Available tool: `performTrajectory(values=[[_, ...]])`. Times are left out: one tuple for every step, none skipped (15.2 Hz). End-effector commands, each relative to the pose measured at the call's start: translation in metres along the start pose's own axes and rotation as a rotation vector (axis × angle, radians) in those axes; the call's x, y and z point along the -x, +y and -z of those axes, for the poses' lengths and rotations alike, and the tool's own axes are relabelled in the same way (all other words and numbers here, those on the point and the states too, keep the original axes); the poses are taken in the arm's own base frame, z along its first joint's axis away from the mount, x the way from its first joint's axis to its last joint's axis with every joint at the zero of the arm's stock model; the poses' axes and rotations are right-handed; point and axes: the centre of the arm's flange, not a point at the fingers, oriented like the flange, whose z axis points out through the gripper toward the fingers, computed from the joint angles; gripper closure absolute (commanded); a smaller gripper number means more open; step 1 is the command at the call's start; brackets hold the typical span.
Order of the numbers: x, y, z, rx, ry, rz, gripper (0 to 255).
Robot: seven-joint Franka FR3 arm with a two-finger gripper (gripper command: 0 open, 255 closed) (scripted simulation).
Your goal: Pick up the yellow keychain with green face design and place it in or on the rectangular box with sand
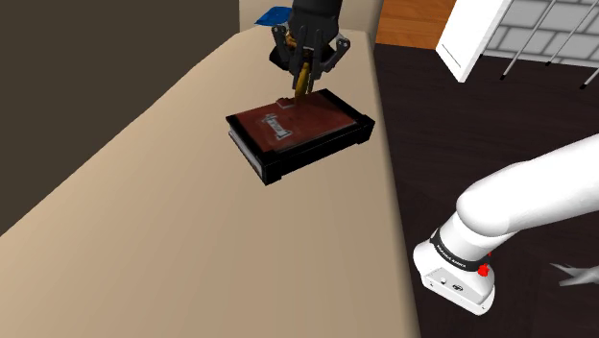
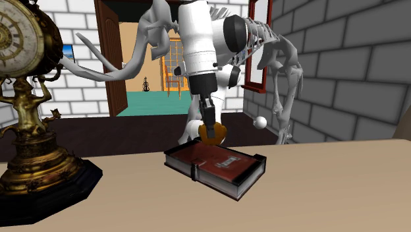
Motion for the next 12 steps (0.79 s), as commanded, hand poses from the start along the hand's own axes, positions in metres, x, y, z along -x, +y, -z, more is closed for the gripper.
performTrajectory(values=[[0.0, 0.0, 0.0, 0.0, 0.0, 0.0, 0], [0.0, 0.0, 0.0, 0.0, 0.0, 0.0, 0], [0.0, 0.0, 0.0, 0.0, 0.0, 0.0, 0], [0.0, 0.0, 0.0, 0.0, 0.0, 0.0, 0], [0.0, 0.0, 0.0, 0.0, 0.0, 0.0, 0], [0.0, 0.0, 0.0, 0.0, 0.0, 0.0, 0], [0.0, 0.0, 0.013, 0.0, 0.0, 0.0, 0], [0.0, 0.0, 0.026, 0.0, 0.0, 0.0, 0], [0.0, 0.0, 0.04, 0.0, 0.0, 0.0, 0], [0.0, 0.0, 0.05, 0.0, 0.0, 0.0, 0], [0.0, 0.0, 0.05, 0.0, 0.0, 0.0, 0], [0.0, 0.0, 0.05, 0.0, 0.0, 0.0, 0]])
